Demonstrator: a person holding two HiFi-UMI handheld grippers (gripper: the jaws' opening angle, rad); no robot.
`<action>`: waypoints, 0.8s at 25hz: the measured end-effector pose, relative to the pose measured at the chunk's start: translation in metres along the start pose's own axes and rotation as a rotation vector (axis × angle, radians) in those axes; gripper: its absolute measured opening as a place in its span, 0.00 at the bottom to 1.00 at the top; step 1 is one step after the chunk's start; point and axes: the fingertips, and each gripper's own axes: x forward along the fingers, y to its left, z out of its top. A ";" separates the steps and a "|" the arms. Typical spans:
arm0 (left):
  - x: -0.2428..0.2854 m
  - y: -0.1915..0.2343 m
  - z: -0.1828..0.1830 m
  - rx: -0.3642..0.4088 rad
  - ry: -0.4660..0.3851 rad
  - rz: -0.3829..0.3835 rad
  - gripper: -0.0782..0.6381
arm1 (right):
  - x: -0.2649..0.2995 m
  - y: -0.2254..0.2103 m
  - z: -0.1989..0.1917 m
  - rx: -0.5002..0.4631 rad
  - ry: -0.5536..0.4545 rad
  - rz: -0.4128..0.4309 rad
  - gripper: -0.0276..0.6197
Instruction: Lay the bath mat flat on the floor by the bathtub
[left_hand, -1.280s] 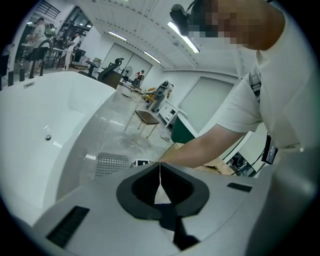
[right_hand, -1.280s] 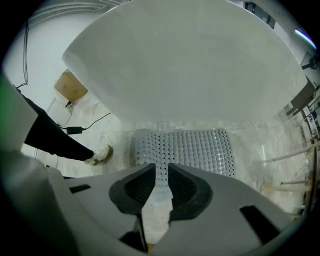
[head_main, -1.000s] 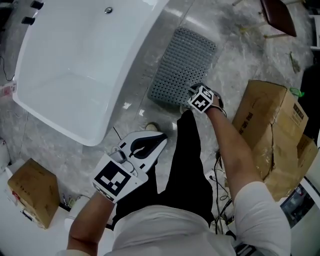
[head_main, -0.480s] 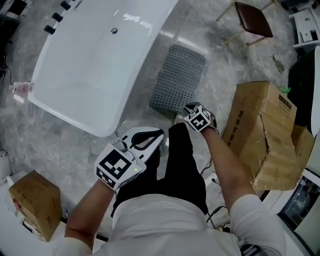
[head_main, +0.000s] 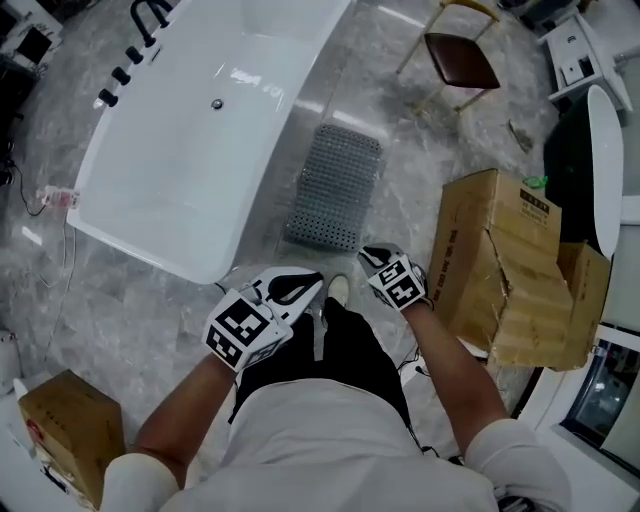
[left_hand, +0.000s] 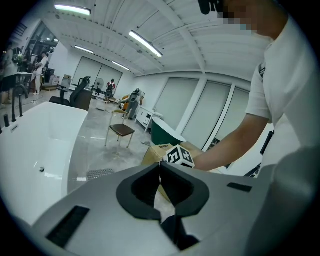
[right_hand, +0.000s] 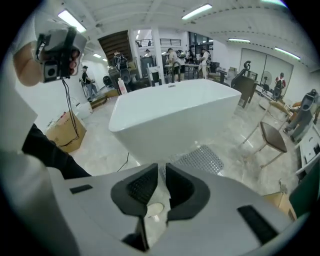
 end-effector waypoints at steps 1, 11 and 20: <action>0.000 -0.005 0.002 0.007 0.000 0.000 0.13 | -0.013 0.003 0.004 0.008 -0.028 -0.003 0.14; -0.005 -0.059 0.015 0.043 0.011 0.054 0.13 | -0.133 0.056 0.002 0.042 -0.207 0.017 0.11; 0.014 -0.122 0.015 0.065 0.036 0.078 0.13 | -0.213 0.071 -0.017 0.012 -0.322 0.019 0.08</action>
